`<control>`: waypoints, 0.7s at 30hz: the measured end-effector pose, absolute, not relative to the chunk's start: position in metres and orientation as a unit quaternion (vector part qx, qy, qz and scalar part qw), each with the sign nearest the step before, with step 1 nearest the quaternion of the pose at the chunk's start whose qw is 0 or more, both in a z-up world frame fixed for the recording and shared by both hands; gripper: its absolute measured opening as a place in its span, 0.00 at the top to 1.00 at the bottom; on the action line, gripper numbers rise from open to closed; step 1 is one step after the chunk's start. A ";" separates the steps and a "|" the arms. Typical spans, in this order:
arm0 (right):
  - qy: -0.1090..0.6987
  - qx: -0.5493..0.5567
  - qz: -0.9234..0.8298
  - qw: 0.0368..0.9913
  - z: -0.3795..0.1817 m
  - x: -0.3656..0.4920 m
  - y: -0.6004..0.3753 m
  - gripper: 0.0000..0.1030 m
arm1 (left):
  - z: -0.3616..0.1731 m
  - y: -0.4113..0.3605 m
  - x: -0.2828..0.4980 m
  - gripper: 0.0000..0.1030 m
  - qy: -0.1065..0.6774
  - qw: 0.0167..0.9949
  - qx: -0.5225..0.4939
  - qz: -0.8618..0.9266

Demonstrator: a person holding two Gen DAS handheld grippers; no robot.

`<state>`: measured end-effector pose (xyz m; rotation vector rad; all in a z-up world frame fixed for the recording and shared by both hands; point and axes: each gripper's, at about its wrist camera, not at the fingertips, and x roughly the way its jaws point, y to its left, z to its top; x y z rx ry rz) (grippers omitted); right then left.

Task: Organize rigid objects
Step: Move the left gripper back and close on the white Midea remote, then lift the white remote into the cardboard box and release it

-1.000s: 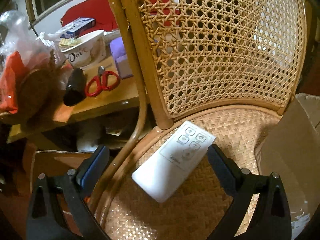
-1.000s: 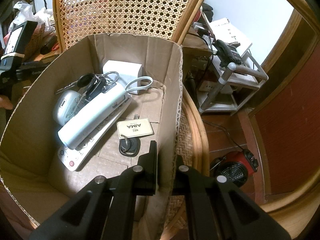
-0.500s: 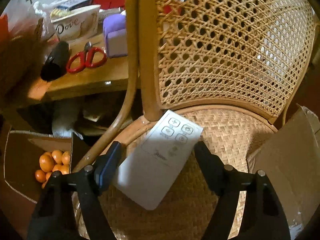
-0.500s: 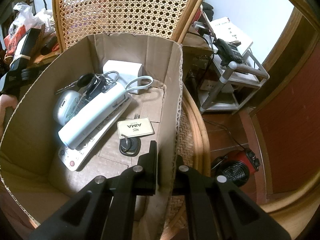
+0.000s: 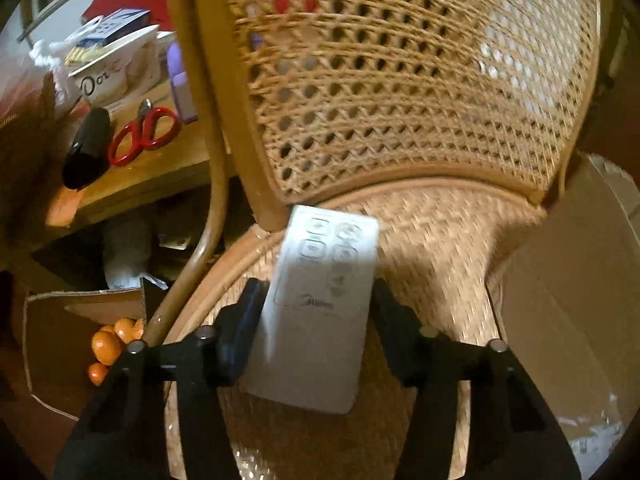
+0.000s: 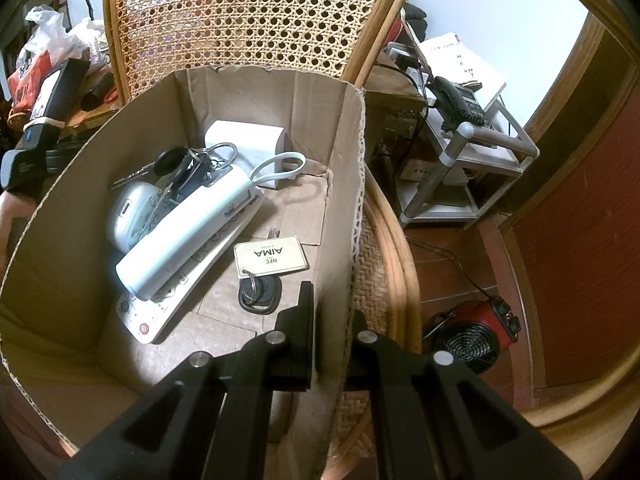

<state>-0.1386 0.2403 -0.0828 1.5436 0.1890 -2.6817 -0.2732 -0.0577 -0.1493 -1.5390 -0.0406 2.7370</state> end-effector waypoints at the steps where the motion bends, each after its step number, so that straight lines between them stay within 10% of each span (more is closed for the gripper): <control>1: 0.061 0.498 -0.865 0.021 -0.083 -0.140 0.241 0.93 | -0.148 -0.057 -0.272 0.53 -0.012 0.002 -0.497 0.868; 21: 0.052 0.499 -0.865 0.017 -0.081 -0.139 0.242 0.93 | -0.077 -0.028 -0.186 0.55 0.007 -0.036 -0.479 0.877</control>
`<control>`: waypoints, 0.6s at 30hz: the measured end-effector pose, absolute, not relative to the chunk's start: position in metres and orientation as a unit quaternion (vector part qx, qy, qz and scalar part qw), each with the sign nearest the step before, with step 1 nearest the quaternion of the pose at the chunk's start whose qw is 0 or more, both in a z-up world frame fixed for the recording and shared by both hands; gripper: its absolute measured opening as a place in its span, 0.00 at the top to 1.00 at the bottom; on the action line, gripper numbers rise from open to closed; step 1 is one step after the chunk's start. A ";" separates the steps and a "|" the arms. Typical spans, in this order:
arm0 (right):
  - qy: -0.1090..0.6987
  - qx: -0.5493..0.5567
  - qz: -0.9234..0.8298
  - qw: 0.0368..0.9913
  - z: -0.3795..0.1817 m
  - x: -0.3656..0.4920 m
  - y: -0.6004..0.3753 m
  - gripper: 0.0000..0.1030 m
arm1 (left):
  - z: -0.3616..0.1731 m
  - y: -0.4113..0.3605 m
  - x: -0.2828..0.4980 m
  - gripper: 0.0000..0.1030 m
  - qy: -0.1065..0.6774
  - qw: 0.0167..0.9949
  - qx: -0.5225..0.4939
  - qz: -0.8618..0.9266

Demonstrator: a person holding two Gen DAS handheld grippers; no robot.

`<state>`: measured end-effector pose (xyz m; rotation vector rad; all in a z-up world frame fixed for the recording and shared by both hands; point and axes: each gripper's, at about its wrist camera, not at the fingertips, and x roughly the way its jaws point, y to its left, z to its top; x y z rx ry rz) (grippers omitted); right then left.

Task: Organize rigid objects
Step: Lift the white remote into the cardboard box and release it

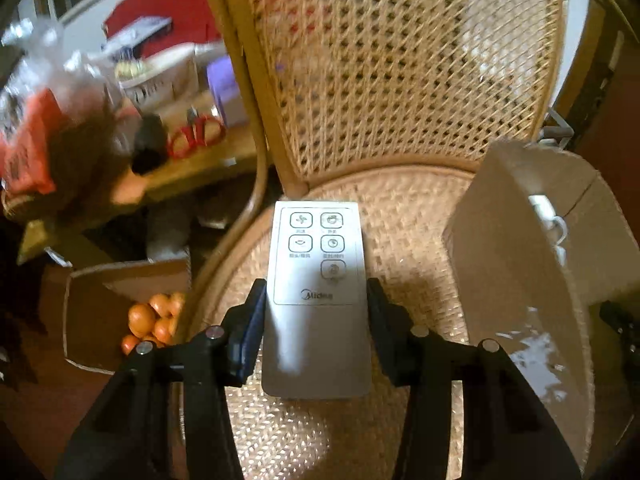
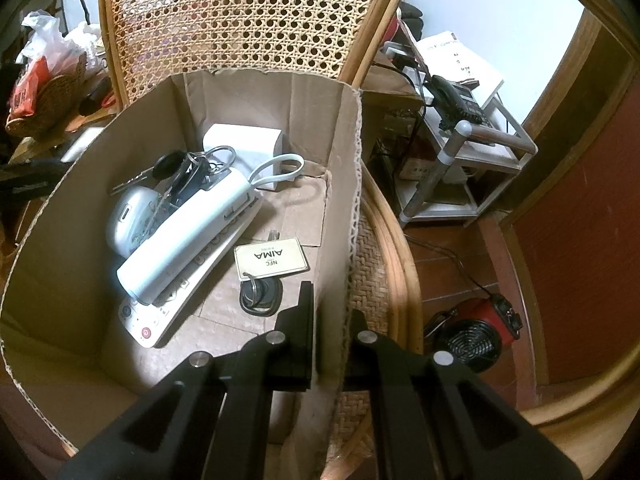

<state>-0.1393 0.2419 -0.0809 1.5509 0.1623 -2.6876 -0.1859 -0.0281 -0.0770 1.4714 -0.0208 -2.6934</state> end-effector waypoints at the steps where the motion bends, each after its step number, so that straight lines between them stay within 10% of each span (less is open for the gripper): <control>1: 0.052 0.499 -0.865 0.017 -0.080 -0.140 0.242 0.93 | -0.069 -0.024 -0.181 0.55 -0.012 0.035 0.468 -0.883; 18: 0.060 0.499 -0.865 0.014 -0.078 -0.141 0.243 0.93 | 0.013 0.056 -0.149 0.55 -0.038 -0.057 0.341 -0.938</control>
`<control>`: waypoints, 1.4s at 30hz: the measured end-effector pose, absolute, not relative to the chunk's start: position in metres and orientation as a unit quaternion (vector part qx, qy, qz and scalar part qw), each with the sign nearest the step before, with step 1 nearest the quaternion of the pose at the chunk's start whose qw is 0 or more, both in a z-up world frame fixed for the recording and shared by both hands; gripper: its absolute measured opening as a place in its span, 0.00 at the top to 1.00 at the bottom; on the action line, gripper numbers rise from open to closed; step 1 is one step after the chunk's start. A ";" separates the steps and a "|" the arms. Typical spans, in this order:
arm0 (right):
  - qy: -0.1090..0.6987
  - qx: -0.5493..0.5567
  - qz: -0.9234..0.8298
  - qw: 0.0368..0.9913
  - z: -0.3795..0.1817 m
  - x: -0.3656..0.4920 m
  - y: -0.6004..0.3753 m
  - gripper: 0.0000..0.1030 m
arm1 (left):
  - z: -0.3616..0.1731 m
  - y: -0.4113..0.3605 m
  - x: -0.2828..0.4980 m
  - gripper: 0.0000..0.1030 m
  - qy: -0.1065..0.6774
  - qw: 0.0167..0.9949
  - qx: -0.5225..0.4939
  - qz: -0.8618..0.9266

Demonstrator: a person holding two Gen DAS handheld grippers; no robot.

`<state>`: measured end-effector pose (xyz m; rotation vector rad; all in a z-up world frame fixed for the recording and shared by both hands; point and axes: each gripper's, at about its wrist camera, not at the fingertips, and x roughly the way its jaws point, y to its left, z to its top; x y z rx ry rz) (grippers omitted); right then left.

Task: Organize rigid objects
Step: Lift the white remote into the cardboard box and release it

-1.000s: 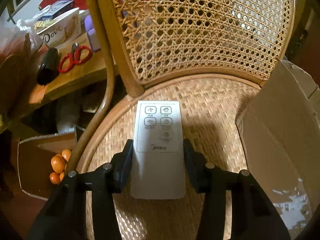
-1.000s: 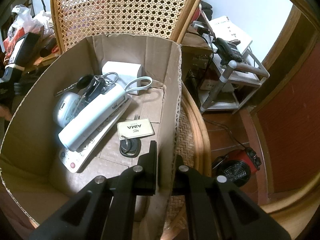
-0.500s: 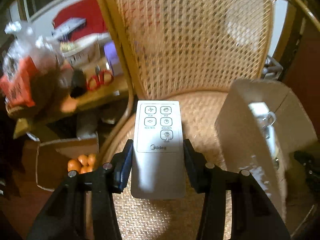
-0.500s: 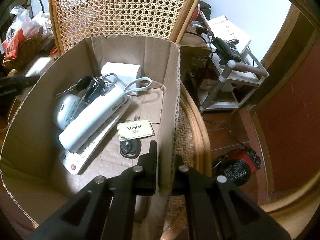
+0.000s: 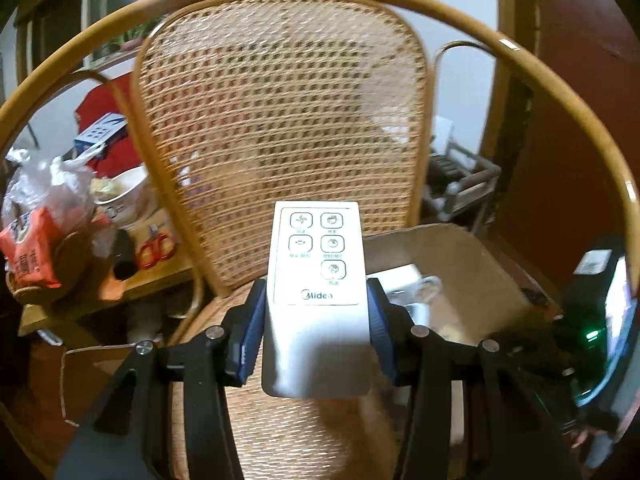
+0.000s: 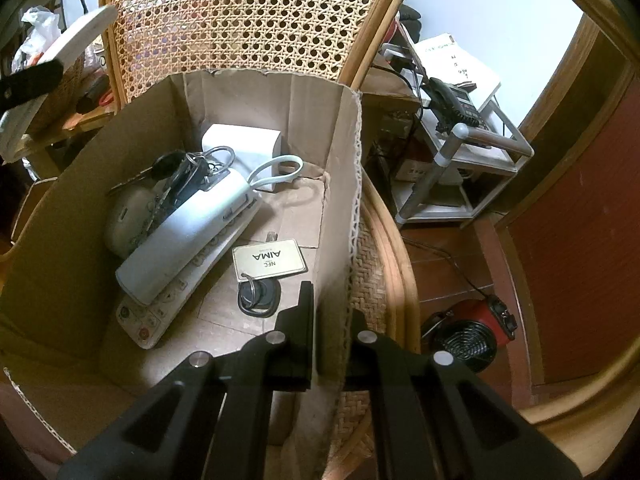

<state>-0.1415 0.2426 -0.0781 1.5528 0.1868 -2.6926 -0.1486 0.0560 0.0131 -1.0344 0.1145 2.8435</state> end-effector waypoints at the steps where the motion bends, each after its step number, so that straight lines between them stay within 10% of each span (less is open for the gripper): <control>1: 0.061 0.499 -0.865 0.014 -0.077 -0.141 0.243 0.93 | 0.015 0.061 -0.148 0.55 0.031 0.067 -0.339 0.938; 26: 0.064 0.499 -0.864 0.014 -0.075 -0.141 0.245 0.93 | -0.023 0.113 -0.165 0.54 0.053 0.101 -0.415 0.903; 42: 0.071 0.489 -0.869 0.022 -0.067 -0.132 0.244 0.92 | 0.004 0.052 -0.121 0.10 0.000 0.067 -0.351 0.934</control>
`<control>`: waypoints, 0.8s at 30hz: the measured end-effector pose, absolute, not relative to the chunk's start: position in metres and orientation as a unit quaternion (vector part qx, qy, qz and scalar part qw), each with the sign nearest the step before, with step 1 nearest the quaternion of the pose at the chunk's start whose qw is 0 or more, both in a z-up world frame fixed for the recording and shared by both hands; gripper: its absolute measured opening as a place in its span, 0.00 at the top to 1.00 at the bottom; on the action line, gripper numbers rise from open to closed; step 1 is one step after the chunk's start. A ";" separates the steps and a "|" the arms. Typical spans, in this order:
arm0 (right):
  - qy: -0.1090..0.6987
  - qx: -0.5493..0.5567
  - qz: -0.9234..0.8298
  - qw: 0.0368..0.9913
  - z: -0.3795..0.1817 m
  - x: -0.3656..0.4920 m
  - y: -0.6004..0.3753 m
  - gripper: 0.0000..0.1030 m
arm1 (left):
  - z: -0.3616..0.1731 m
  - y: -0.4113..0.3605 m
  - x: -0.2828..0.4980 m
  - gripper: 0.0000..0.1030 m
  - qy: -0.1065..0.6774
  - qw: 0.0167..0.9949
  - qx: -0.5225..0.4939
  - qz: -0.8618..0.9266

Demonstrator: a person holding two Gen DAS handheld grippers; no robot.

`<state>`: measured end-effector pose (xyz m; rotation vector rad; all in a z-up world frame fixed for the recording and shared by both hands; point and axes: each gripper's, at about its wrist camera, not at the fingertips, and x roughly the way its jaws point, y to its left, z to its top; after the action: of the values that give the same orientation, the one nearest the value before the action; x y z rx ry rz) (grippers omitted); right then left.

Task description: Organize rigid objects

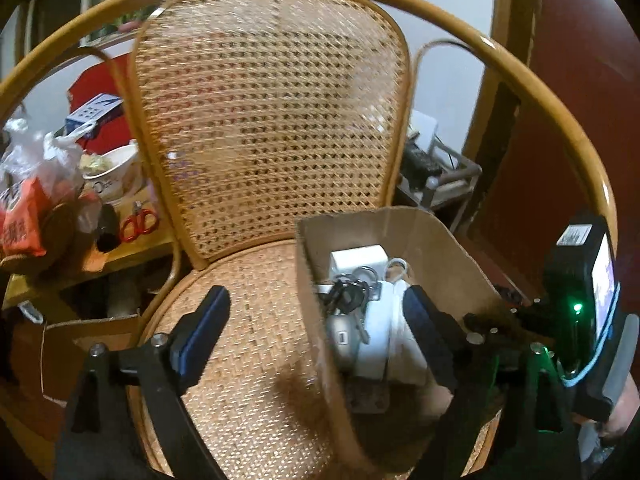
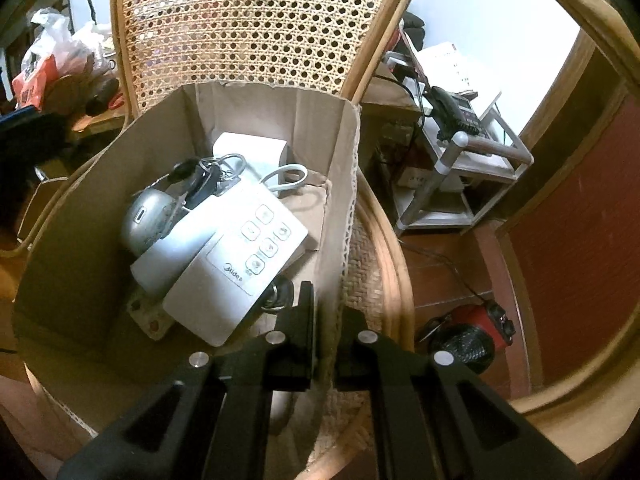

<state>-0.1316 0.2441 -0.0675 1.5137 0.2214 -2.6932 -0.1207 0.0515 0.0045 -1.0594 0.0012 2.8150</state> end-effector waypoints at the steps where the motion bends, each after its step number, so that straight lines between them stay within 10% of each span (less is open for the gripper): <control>1: 0.079 0.487 -0.869 0.021 -0.067 -0.131 0.242 0.92 | 0.007 0.045 -0.116 0.08 0.000 0.055 -0.342 0.938; 6: 0.093 0.476 -0.874 0.020 -0.060 -0.129 0.235 0.78 | 0.011 0.028 -0.101 0.03 0.019 0.010 -0.328 0.945; 11: 0.101 0.447 -0.888 0.036 -0.044 -0.116 0.221 0.31 | 0.012 0.019 -0.087 0.03 0.017 0.005 -0.325 0.946; 24: 0.100 0.352 -0.931 0.020 -0.007 -0.074 0.216 0.04 | 0.025 0.004 -0.032 0.02 0.031 -0.037 -0.248 0.968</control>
<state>-0.0741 0.2161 -0.0072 1.0916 0.3089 -2.8876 -0.0321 0.0041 0.0247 -0.7976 0.0992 3.1145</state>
